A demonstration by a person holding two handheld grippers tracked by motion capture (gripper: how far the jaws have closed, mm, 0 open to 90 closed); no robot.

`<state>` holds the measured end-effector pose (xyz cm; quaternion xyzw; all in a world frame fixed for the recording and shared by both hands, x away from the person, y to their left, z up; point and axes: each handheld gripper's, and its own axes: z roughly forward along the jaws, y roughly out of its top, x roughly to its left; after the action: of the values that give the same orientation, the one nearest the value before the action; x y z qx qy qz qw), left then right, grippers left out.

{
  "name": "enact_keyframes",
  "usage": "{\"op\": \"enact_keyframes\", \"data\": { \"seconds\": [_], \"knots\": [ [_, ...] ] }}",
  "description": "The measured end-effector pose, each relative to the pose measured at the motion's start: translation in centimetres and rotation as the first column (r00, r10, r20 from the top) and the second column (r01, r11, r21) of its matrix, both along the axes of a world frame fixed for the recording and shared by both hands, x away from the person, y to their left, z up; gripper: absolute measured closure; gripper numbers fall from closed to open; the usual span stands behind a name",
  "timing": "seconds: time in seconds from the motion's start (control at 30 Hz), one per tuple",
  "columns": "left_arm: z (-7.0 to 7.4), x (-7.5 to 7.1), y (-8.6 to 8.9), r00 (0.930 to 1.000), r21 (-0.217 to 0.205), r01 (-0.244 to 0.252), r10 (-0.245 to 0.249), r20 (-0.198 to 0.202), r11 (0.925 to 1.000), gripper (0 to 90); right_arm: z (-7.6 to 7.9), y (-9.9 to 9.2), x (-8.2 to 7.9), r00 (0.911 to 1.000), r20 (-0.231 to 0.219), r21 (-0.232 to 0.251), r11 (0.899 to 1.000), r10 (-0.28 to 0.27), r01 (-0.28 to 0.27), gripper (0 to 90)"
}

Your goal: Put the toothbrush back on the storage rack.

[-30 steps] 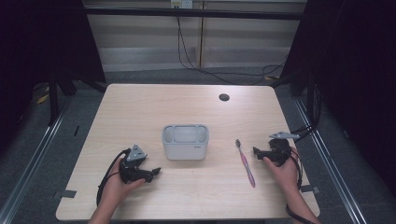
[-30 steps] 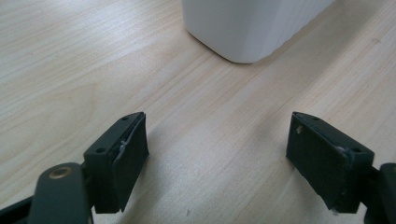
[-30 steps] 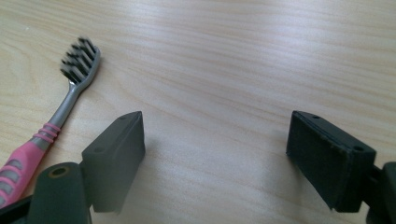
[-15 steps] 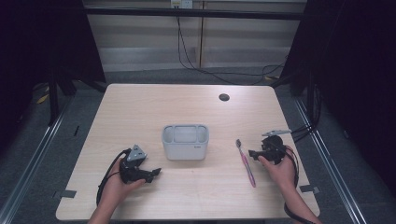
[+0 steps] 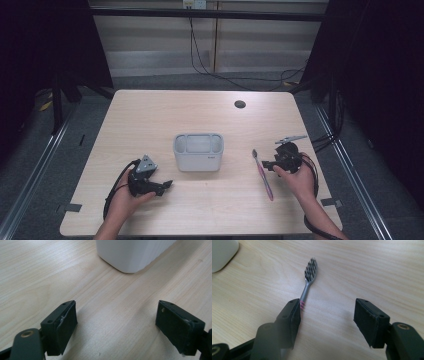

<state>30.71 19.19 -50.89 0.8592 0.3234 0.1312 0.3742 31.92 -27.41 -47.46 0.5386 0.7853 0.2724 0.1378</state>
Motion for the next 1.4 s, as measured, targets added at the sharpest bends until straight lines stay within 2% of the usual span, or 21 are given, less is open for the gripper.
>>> {"op": "enact_keyframes", "data": {
  "seconds": [0.13,0.17,0.23,0.3,0.4,0.67,0.73,0.9,1.0,1.07,1.1,1.23,1.3,1.33,1.37,1.4],
  "knots": [
    [0.0,0.0,0.0,1.0,0.004,0.002,-0.002,-0.003,1.0,15.2,0.9,0.2,0.0,0.9997,0.008,0.006,1.0,0.021,-0.021,42.2],
    [0.0,0.0,0.0,1.0,0.005,0.005,-0.005,-0.004,1.0,15.0,1.2,0.4,-0.1,0.9996,-0.011,0.009,1.0,0.026,-0.026,43.2],
    [0.0,0.0,-0.1,0.9999,0.0,0.004,-0.004,-0.009,1.0,14.9,1.4,0.5,-0.1,0.9995,-0.019,0.004,1.0,0.026,-0.026,44.3],
    [0.0,0.1,-0.1,1.0,0.005,0.007,-0.007,-0.007,1.0,14.4,1.6,1.0,-0.3,0.9989,-0.046,0.017,1.0,0.008,-0.007,46.7],
    [0.0,0.1,-0.2,0.9999,0.001,0.008,-0.008,-0.011,1.0,13.7,1.6,1.3,-0.3,0.9967,-0.081,0.003,1.0,-0.005,0.005,49.0],
    [0.0,0.2,-0.3,0.9999,0.008,0.011,-0.011,-0.008,0.9999,12.4,1.2,2.0,0.1,0.9947,-0.103,0.027,1.0,0.004,-0.001,51.0],
    [0.0,0.2,-0.3,0.9999,0.008,0.011,-0.011,-0.008,0.9999,12.4,1.0,2.4,0.3,0.9924,-0.123,0.024,1.0,0.007,-0.004,54.2],
    [0.0,0.2,-0.4,0.9999,0.01,0.008,-0.008,-0.008,0.9999,11.8,0.6,3.3,0.6,0.9878,-0.155,-0.026,1.0,0.01,-0.014,59.8],
    [0.0,0.2,-0.4,0.9999,0.01,0.008,-0.008,-0.008,0.9999,11.8,0.5,3.5,0.8,0.9877,-0.156,-0.029,1.0,0.004,-0.008,61.1],
    [0.0,0.2,-0.4,0.9999,0.01,0.008,-0.008,-0.008,0.9999,11.8,0.4,3.7,1.0,0.9853,-0.171,-0.044,0.999,-0.006,-0.002,62.9],
    [0.0,0.2,-0.4,0.9999,0.01,0.008,-0.008,-0.008,0.9999,11.8,0.3,3.9,1.1,0.98,-0.198,-0.054,0.998,-0.02,0.009,63.7],
    [0.0,0.3,-0.4,0.9999,0.009,0.013,-0.013,-0.007,0.9999,11.6,0.0,4.1,1.3,0.9772,-0.212,-0.069,0.998,-0.018,0.004,64.4],
    [0.0,0.4,-0.5,0.9998,0.014,0.02,-0.02,-0.008,0.9997,10.9,-0.1,4.4,1.3,0.9774,-0.21,-0.099,0.995,-0.025,0.005,68.3],
    [0.0,0.4,-0.5,0.9998,0.012,0.018,-0.018,-0.007,0.9998,10.9,-0.1,4.4,1.3,0.9774,-0.21,-0.099,0.995,-0.025,0.005,68.3],
    [0.0,0.5,-0.5,0.9998,0.016,0.021,-0.021,-0.006,0.9997,10.8,-0.1,4.5,1.2,0.9783,-0.206,-0.127,0.992,-0.027,0.001,74.5],
    [0.0,0.5,-0.5,0.9998,0.016,0.021,-0.021,-0.006,0.9997,10.8,-0.1,4.5,1.2,0.9783,-0.206,-0.127,0.992,-0.027,0.001,74.5]
  ]
}}
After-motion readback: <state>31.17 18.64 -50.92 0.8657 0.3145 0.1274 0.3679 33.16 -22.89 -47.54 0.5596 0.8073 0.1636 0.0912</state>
